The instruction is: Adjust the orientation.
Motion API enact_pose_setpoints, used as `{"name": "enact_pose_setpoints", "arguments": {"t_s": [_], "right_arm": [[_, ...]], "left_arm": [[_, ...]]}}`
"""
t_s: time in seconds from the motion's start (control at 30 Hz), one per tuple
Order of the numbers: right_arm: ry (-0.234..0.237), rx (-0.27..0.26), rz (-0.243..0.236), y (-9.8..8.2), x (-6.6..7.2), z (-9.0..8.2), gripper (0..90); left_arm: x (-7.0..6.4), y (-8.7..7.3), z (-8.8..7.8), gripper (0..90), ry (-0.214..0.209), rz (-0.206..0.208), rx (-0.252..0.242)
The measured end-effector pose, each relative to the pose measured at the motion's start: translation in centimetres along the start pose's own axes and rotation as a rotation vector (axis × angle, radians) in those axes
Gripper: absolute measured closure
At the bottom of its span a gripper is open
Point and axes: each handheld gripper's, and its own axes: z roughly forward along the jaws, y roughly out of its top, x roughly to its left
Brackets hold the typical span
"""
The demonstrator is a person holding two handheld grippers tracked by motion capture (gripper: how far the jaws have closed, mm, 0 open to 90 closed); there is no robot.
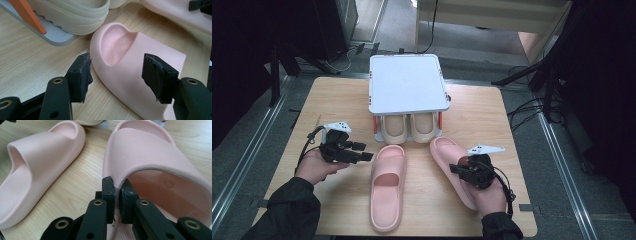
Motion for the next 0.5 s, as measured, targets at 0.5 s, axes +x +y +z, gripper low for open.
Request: {"name": "enact_pose_setpoints", "arguments": {"t_s": [0.5], "right_arm": [[-0.001, 0.082, -0.069, -0.6, 3.6, 2.9, 84.8]], "left_arm": [[-0.4, 0.0, 0.4, 42.9, 0.004, 0.044, 0.000]]}}
